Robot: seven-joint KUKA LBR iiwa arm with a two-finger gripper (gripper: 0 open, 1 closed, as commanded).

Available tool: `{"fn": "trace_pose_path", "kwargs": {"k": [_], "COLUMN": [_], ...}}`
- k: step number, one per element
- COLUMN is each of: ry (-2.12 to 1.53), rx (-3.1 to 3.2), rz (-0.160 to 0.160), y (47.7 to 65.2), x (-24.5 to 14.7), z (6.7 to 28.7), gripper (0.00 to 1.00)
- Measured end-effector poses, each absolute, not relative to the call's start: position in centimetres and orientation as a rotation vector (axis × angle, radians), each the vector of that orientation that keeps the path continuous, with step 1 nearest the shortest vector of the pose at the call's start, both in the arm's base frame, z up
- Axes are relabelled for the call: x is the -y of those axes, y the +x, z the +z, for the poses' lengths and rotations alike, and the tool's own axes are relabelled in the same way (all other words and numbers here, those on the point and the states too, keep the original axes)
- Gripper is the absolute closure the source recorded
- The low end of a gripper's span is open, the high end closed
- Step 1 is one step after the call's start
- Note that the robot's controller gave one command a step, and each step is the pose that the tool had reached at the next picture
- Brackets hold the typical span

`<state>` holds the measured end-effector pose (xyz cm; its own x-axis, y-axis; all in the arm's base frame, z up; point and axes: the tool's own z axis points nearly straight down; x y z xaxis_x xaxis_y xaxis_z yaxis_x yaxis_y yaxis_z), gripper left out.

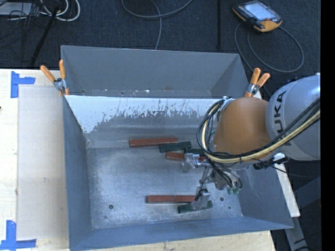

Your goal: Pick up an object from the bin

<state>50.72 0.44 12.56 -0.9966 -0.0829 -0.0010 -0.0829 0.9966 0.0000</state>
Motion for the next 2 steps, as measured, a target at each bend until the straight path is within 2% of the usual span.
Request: {"fn": "trace_pose_path", "kwargs": {"k": [1,2], "ry": [-0.103,-0.171], "rx": [-3.139,-3.138], "rz": [0.000,0.000], "y": [47.6,49.7], "x": [-1.6,0.0], "z": [6.8,6.9], "gripper": [0.00,1.00]}}
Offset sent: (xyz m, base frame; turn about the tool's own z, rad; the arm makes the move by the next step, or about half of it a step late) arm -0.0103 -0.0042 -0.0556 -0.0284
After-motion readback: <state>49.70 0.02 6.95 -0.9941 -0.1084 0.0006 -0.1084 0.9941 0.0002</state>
